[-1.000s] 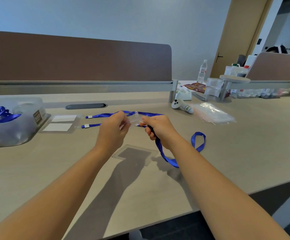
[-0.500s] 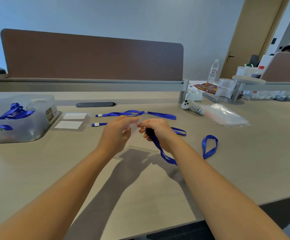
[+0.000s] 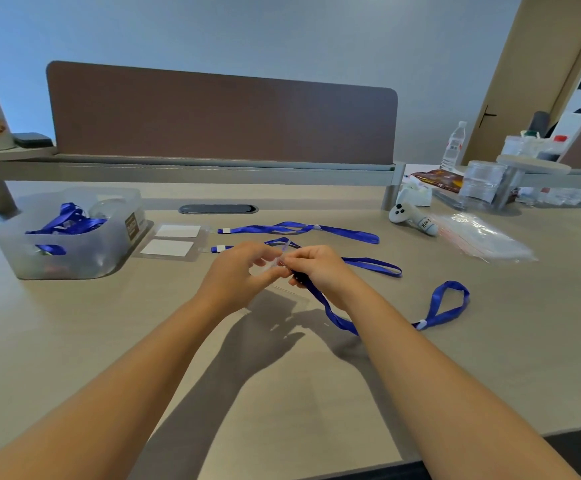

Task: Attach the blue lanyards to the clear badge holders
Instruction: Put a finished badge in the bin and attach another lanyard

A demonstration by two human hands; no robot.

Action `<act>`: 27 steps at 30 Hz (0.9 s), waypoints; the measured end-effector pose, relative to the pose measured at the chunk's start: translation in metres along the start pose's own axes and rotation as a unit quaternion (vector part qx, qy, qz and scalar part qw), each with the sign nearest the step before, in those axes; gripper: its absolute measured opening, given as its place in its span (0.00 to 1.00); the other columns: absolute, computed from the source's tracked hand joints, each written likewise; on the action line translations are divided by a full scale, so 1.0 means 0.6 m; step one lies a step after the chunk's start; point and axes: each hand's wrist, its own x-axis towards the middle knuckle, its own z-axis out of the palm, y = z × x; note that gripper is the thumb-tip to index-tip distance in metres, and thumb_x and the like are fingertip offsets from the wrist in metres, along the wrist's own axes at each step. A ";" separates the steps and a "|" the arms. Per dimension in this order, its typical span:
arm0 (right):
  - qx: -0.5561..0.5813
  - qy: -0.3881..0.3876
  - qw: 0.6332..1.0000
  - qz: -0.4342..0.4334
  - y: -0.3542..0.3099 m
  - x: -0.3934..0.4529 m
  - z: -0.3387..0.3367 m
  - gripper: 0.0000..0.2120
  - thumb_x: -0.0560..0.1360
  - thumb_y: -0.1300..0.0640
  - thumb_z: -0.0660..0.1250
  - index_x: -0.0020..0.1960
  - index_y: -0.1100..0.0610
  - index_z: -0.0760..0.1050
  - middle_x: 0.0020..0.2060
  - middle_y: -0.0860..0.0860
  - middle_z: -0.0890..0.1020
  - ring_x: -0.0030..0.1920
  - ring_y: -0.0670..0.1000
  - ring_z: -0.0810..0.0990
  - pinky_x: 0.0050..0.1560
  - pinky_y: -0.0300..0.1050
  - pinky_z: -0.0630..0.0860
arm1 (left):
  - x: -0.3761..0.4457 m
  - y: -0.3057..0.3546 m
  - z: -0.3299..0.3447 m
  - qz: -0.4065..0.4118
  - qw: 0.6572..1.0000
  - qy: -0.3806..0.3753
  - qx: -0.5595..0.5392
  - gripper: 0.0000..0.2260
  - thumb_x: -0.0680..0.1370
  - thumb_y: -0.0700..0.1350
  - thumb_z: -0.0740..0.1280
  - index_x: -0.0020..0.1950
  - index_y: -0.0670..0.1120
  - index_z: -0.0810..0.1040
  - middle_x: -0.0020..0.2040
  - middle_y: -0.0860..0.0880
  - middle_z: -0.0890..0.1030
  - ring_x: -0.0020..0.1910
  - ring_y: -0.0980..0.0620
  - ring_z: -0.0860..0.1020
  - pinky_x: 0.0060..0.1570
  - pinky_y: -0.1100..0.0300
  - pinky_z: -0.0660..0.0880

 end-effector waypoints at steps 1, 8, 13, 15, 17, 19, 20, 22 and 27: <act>-0.010 -0.003 1.000 -0.005 -0.001 0.001 0.003 0.12 0.77 0.60 0.61 0.55 0.63 0.78 0.35 0.50 0.78 0.35 0.45 0.73 0.40 0.37 0.72 | 0.001 -0.001 -0.002 -0.013 1.000 0.005 -0.011 0.12 0.72 0.49 0.65 0.53 0.46 0.77 0.50 0.46 0.81 0.44 0.53 0.74 0.48 0.55 0.74; -0.071 -0.031 0.996 -0.035 -0.013 0.005 0.023 0.12 0.77 0.62 0.60 0.57 0.65 0.76 0.35 0.47 0.76 0.36 0.42 0.74 0.38 0.32 0.71 | 0.009 -0.008 -0.014 -0.085 0.996 -0.012 -0.027 0.07 0.74 0.44 0.65 0.49 0.43 0.78 0.44 0.49 0.78 0.43 0.53 0.75 0.46 0.56 0.73; -0.102 -0.026 0.994 -0.041 -0.016 0.008 0.038 0.12 0.76 0.62 0.60 0.55 0.66 0.77 0.34 0.49 0.76 0.38 0.45 0.73 0.47 0.40 0.73 | 0.012 -0.005 -0.021 -0.108 0.993 -0.019 -0.035 0.06 0.73 0.42 0.66 0.46 0.42 0.79 0.42 0.48 0.77 0.43 0.52 0.74 0.44 0.57 0.70; -0.123 -0.019 0.991 -0.043 -0.017 0.010 0.041 0.12 0.77 0.62 0.60 0.55 0.65 0.77 0.36 0.52 0.77 0.43 0.49 0.75 0.55 0.47 0.74 | 0.014 -0.003 -0.022 -0.109 0.993 -0.019 -0.028 0.06 0.73 0.42 0.66 0.46 0.41 0.79 0.42 0.48 0.77 0.43 0.52 0.74 0.44 0.57 0.70; -0.141 -0.015 0.989 -0.047 -0.018 0.010 0.043 0.12 0.77 0.61 0.59 0.56 0.64 0.77 0.41 0.56 0.77 0.46 0.52 0.75 0.60 0.51 0.74 | 0.014 -0.002 -0.024 -0.111 0.993 -0.017 -0.025 0.06 0.73 0.42 0.66 0.45 0.41 0.79 0.42 0.48 0.77 0.43 0.51 0.74 0.44 0.57 0.70; -0.144 -0.013 0.988 -0.053 -0.018 0.008 0.044 0.12 0.77 0.61 0.59 0.56 0.64 0.77 0.42 0.56 0.77 0.46 0.51 0.74 0.59 0.50 0.74 | 0.012 -0.002 -0.025 -0.113 0.993 -0.014 -0.029 0.05 0.72 0.42 0.66 0.44 0.41 0.78 0.41 0.47 0.77 0.43 0.51 0.74 0.44 0.57 0.71; -0.145 -0.011 0.988 -0.056 -0.018 0.008 0.044 0.12 0.77 0.61 0.59 0.57 0.64 0.77 0.41 0.55 0.76 0.45 0.51 0.74 0.58 0.49 0.74 | 0.012 -0.002 -0.025 -0.115 0.993 -0.014 -0.030 0.05 0.72 0.42 0.66 0.44 0.41 0.78 0.41 0.47 0.77 0.43 0.51 0.74 0.44 0.57 0.71; -0.148 -0.007 0.987 -0.063 -0.018 0.007 0.045 0.12 0.77 0.62 0.59 0.57 0.64 0.77 0.41 0.55 0.76 0.44 0.50 0.74 0.55 0.47 0.74 | 0.011 -0.002 -0.025 -0.117 0.993 -0.013 -0.033 0.05 0.72 0.42 0.66 0.43 0.41 0.77 0.41 0.47 0.77 0.43 0.50 0.74 0.44 0.57 0.71; -0.122 -0.006 0.990 -0.069 -0.016 0.014 0.044 0.12 0.77 0.63 0.58 0.56 0.65 0.76 0.35 0.50 0.75 0.37 0.43 0.73 0.44 0.38 0.72 | 0.013 -0.007 -0.021 -0.109 0.993 0.004 -0.037 0.03 0.73 0.42 0.65 0.43 0.42 0.76 0.41 0.47 0.76 0.43 0.50 0.74 0.43 0.57 0.71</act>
